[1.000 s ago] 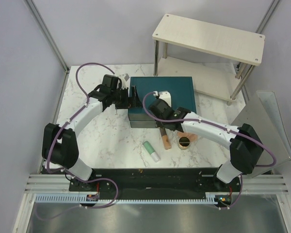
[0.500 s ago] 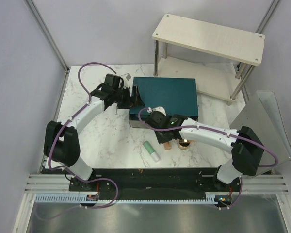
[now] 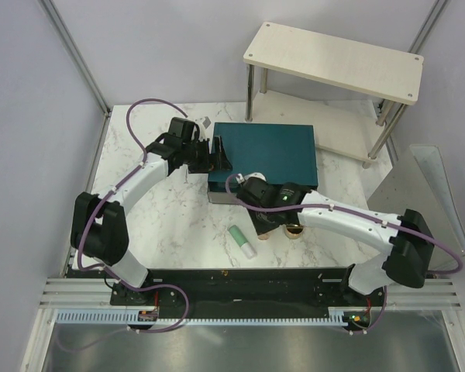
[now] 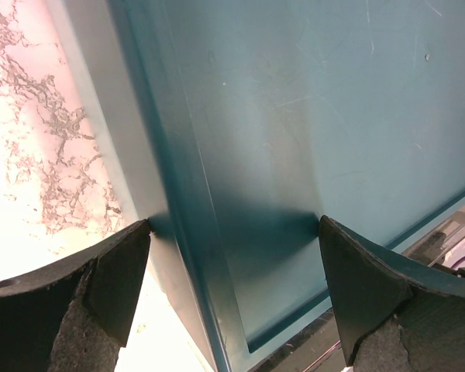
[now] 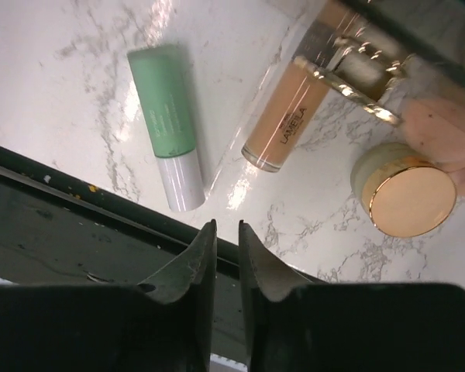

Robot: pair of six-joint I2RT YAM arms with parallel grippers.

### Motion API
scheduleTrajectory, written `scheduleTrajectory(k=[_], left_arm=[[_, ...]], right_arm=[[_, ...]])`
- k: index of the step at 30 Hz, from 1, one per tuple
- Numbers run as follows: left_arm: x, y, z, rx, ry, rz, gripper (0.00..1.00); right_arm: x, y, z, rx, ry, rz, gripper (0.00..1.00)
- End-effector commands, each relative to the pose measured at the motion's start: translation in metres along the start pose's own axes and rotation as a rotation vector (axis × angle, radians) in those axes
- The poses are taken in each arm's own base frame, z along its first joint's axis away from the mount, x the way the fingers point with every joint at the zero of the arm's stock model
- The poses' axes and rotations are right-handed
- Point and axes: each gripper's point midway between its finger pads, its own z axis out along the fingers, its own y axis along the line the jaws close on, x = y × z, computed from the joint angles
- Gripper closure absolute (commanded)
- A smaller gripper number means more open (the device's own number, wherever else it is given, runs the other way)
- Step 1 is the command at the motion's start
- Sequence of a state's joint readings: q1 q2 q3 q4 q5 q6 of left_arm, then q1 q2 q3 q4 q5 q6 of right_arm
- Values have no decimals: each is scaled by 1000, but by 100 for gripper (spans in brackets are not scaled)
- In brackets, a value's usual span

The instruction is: Organize the makeup

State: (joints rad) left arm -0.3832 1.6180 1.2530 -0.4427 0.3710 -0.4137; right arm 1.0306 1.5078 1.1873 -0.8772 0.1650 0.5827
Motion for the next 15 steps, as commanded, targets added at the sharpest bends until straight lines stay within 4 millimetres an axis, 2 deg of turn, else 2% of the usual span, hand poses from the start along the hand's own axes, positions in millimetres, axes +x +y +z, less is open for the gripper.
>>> scheduleTrajectory(k=[1,2,5,7,8,11,13,15], left_arm=[[9,-6,1,-8,28,24,5],[10,-5,0,-10,29,25,5],[13,-4,-1,-12,33,23,5],[16,-3,-1,-13,39,24,5],[17,-2,-1,-14,42,25,5],[18,-2,0,-13,45,28,5],[17,-3,-1,-12,46,31,5],[17,-3,-1,-11,44,35,5]], right_arm=[[-40,-2,-49,-11,-184,38,69],[-43,-3,-55,-12,-204,43,64],[-47,-11,-58,26,-227,49,48],[-51,-17,-55,75,-238,71,33],[-55,-19,-56,86,-251,84,31],[-65,-28,-52,155,-288,154,31],[-72,-33,-49,192,-312,208,45],[-77,-35,-48,204,-323,229,47]])
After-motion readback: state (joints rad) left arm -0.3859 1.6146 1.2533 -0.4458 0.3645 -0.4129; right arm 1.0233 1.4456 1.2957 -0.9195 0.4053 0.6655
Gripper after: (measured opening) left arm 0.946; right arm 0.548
